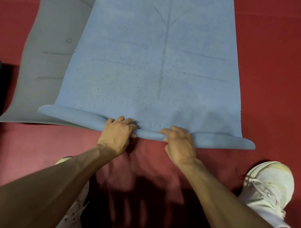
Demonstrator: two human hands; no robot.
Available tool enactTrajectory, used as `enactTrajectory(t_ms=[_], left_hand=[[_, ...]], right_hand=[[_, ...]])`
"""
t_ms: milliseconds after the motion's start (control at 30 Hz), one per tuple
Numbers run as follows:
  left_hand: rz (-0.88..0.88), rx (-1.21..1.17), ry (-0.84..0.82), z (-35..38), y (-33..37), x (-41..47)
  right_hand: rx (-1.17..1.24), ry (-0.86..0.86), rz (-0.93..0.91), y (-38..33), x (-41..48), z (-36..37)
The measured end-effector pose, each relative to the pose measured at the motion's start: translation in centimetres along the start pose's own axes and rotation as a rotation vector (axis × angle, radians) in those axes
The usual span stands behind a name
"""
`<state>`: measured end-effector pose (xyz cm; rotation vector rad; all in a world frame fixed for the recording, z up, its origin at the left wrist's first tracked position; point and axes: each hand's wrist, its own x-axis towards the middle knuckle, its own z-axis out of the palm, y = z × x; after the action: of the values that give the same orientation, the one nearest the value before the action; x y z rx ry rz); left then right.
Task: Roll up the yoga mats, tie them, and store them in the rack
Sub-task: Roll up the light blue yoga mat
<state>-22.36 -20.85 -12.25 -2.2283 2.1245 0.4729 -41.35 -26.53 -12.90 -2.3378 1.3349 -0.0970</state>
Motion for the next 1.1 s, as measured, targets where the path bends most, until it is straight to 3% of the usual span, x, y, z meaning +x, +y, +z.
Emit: enactTrajectory(t_ms=[167,367,467,567,667,767,1000,1100], left_hand=[[-0.184,-0.273,0.106,0.5,0.4,-0.5],[-0.308,-0.354,-0.096,-0.7,0.1,0.1],[-0.362,-0.368,-0.188,-1.0,0.2,0.8],[-0.387,-0.352,-0.175,-0.6,0.2,1.3],[-0.328,-0.288,-0.07,0.2,0.6,0.7],[-0.349,-0.406,0.053,0.6,0.3,0.5],[-0.106,-0.218,0.14,1.8,0.3,1.0],[0.099,-0.177,0.231,2.3,-0.6,0.2]], right_hand=[[0.006,-0.145,0.009,0.1,0.1,-1.6],[0.111,-0.291,0.045,0.6,0.5,-2.4],[0.106,-0.282,0.055,0.4,0.6,-1.9],[0.109,-0.198,0.093,0.5,0.9,-1.2],[0.07,-0.114,0.083,0.7,1.1,-0.3],[0.071,-0.057,0.115,0.5,1.4,0.1],[0.136,-0.016,0.191,0.5,2.2,0.2],[0.179,0.009,0.2,1.0,2.1,0.3]])
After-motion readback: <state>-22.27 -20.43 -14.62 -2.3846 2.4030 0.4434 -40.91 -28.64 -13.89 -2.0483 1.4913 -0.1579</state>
